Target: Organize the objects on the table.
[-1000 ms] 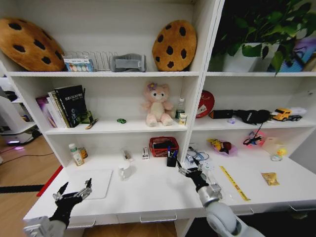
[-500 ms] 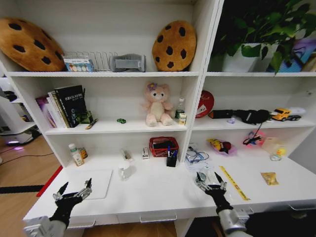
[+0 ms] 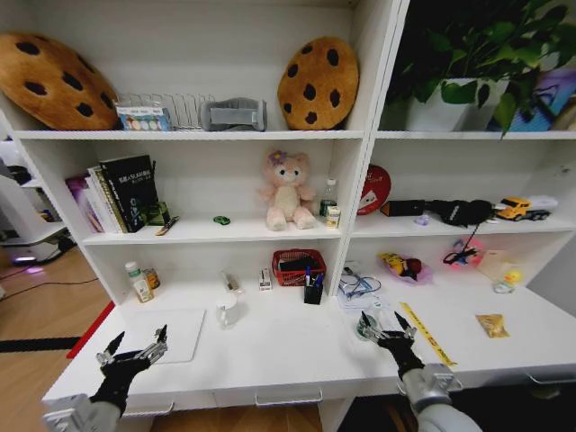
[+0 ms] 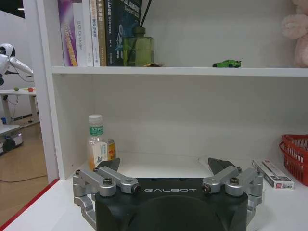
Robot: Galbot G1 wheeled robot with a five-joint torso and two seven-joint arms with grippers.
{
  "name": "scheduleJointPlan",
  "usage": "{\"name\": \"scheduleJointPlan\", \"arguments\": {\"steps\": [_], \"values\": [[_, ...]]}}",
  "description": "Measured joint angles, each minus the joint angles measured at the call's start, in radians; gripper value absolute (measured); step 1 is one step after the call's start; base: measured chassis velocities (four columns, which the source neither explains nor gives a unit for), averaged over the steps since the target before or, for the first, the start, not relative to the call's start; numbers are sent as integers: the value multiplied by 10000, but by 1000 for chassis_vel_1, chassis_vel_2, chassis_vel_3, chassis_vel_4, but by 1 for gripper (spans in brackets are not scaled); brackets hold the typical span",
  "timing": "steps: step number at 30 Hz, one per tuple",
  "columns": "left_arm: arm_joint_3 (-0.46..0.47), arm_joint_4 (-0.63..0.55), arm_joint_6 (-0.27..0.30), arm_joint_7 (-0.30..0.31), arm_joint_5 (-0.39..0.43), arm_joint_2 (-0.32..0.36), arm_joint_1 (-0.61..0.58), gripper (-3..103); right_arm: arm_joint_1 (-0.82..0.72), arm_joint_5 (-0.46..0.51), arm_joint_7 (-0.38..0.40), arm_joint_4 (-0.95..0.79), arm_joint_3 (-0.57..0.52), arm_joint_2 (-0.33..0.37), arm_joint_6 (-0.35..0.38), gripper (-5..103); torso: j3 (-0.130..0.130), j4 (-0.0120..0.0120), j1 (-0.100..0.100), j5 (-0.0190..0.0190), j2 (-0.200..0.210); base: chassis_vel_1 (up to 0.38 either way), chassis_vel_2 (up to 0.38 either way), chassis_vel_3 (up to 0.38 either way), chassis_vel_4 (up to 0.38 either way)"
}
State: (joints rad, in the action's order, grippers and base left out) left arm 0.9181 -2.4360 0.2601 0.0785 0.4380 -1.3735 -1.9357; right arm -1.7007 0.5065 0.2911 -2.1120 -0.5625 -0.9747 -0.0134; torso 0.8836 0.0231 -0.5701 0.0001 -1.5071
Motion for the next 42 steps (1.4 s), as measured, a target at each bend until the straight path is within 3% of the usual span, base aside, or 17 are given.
{"name": "scheduleJointPlan", "arguments": {"steps": [6,12,13,18,35,42], "values": [[0,0,0,0,0,0,-1,100,82,208,-223,-85,158,-42,-418,101,0,1,0,-1,-1,0,0,0,0],[0,0,0,0,0,0,0,100,-4,129,-223,-55,186,-209,-771,90,0,2,0,-1,0,0,0,0,0],[0,0,0,0,0,0,0,100,-10,120,-221,-71,186,-231,-795,95,0,2,0,-1,0,0,0,0,0],[0,0,0,0,0,0,0,100,-12,30,-248,-106,229,-279,-878,100,0,2,0,-1,0,0,0,0,0],[0,0,0,-2,0,0,0,100,299,-98,-172,411,584,-307,-1175,100,0,1,0,3,0,-61,-57,59,55],[0,0,0,1,0,0,0,100,790,-33,-154,698,973,-33,-712,100,0,-1,0,-4,-1,25,31,-22,-18]]}}
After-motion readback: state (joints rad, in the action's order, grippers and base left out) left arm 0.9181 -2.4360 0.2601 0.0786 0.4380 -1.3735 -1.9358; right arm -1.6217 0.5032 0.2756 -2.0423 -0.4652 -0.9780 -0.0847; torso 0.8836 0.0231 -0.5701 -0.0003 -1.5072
